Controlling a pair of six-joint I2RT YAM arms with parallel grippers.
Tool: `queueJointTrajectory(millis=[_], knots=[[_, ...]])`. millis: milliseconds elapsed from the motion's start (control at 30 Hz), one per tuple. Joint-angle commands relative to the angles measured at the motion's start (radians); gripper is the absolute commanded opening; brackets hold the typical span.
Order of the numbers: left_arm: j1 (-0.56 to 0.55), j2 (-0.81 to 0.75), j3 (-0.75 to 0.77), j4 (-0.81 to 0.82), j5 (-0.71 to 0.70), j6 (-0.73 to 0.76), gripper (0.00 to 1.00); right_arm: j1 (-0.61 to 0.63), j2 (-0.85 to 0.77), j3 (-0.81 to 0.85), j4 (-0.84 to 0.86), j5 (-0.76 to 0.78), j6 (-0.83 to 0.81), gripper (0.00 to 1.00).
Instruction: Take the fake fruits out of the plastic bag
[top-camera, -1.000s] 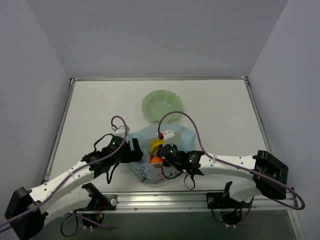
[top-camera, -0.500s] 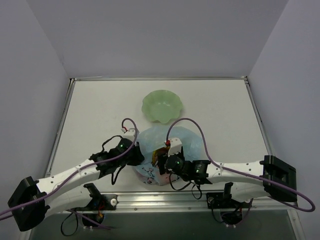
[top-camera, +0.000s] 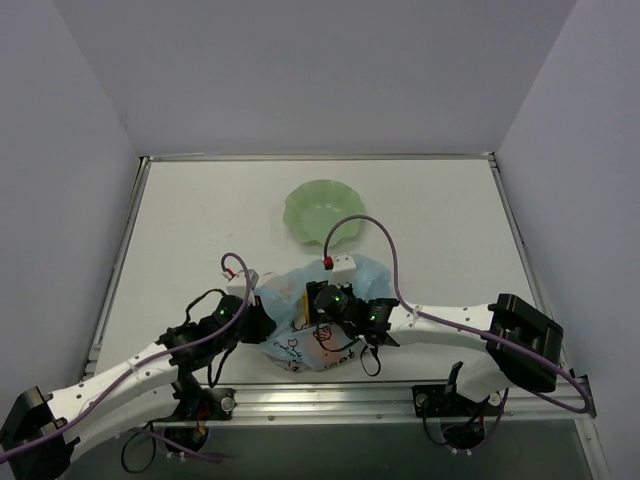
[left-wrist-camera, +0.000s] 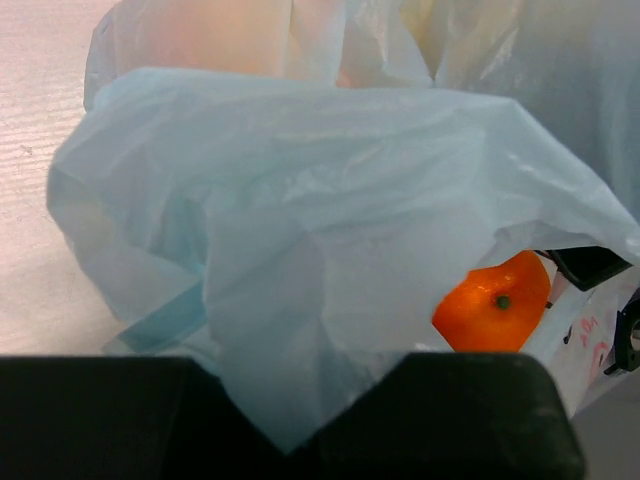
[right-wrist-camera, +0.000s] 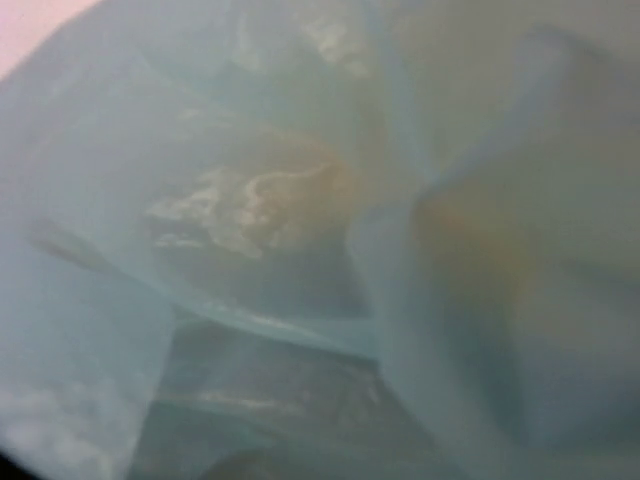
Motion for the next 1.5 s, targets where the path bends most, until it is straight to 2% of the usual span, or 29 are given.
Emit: queueJointTrajectory(millis=[0, 67, 133, 233, 267, 333, 367, 433, 467, 533, 700, 833, 1100, 1267, 1300, 1467], knots=[[-0.007, -0.028, -0.006, 0.019, -0.003, -0.006, 0.02, 0.022, 0.016, 0.011, -0.036, 0.011, 0.043, 0.76], [-0.007, -0.031, -0.028, 0.038, 0.008, -0.009, 0.02, 0.037, 0.042, 0.007, -0.036, -0.001, 0.066, 0.82], [-0.007, -0.017, -0.056, 0.056, 0.026, -0.021, 0.02, 0.045, 0.08, 0.007, -0.032, -0.004, 0.075, 0.83], [-0.007, 0.008, -0.087, 0.11, 0.041, -0.038, 0.02, 0.045, 0.126, 0.023, -0.015, 0.016, 0.07, 0.77], [-0.007, 0.014, -0.104, 0.137, 0.044, -0.041, 0.02, 0.045, 0.136, 0.031, -0.007, 0.026, 0.058, 0.69], [-0.008, 0.034, -0.114, 0.157, 0.047, -0.042, 0.02, 0.039, 0.151, 0.06, -0.008, 0.055, 0.043, 0.61], [-0.008, 0.04, -0.121, 0.167, 0.047, -0.041, 0.02, 0.039, 0.148, 0.066, -0.01, 0.068, 0.038, 0.46], [-0.01, 0.049, -0.122, 0.173, 0.046, -0.033, 0.02, 0.043, 0.118, 0.07, -0.002, 0.079, 0.026, 0.36], [-0.01, 0.049, -0.125, 0.179, 0.046, -0.03, 0.02, 0.045, 0.101, 0.066, 0.002, 0.08, 0.02, 0.26], [-0.012, 0.046, -0.128, 0.222, 0.04, -0.029, 0.02, 0.06, 0.044, 0.062, 0.001, 0.077, 0.001, 0.22], [-0.015, 0.044, -0.138, 0.306, 0.0, -0.035, 0.02, 0.122, -0.128, 0.014, 0.002, 0.071, -0.02, 0.21], [-0.027, 0.057, -0.127, 0.374, -0.044, -0.036, 0.02, 0.128, -0.285, -0.047, 0.045, -0.01, -0.032, 0.21], [-0.044, 0.061, -0.116, 0.378, -0.101, -0.041, 0.02, 0.122, -0.392, -0.007, 0.122, -0.113, -0.106, 0.21], [-0.058, 0.077, -0.118, 0.385, -0.101, -0.047, 0.02, -0.025, -0.305, 0.146, 0.189, -0.132, -0.216, 0.21], [-0.061, 0.072, -0.116, 0.382, -0.101, -0.049, 0.02, -0.096, -0.28, 0.175, 0.192, -0.124, -0.245, 0.21], [-0.067, 0.074, -0.105, 0.365, -0.107, -0.038, 0.02, -0.315, -0.016, 0.387, 0.209, -0.187, -0.321, 0.21]])
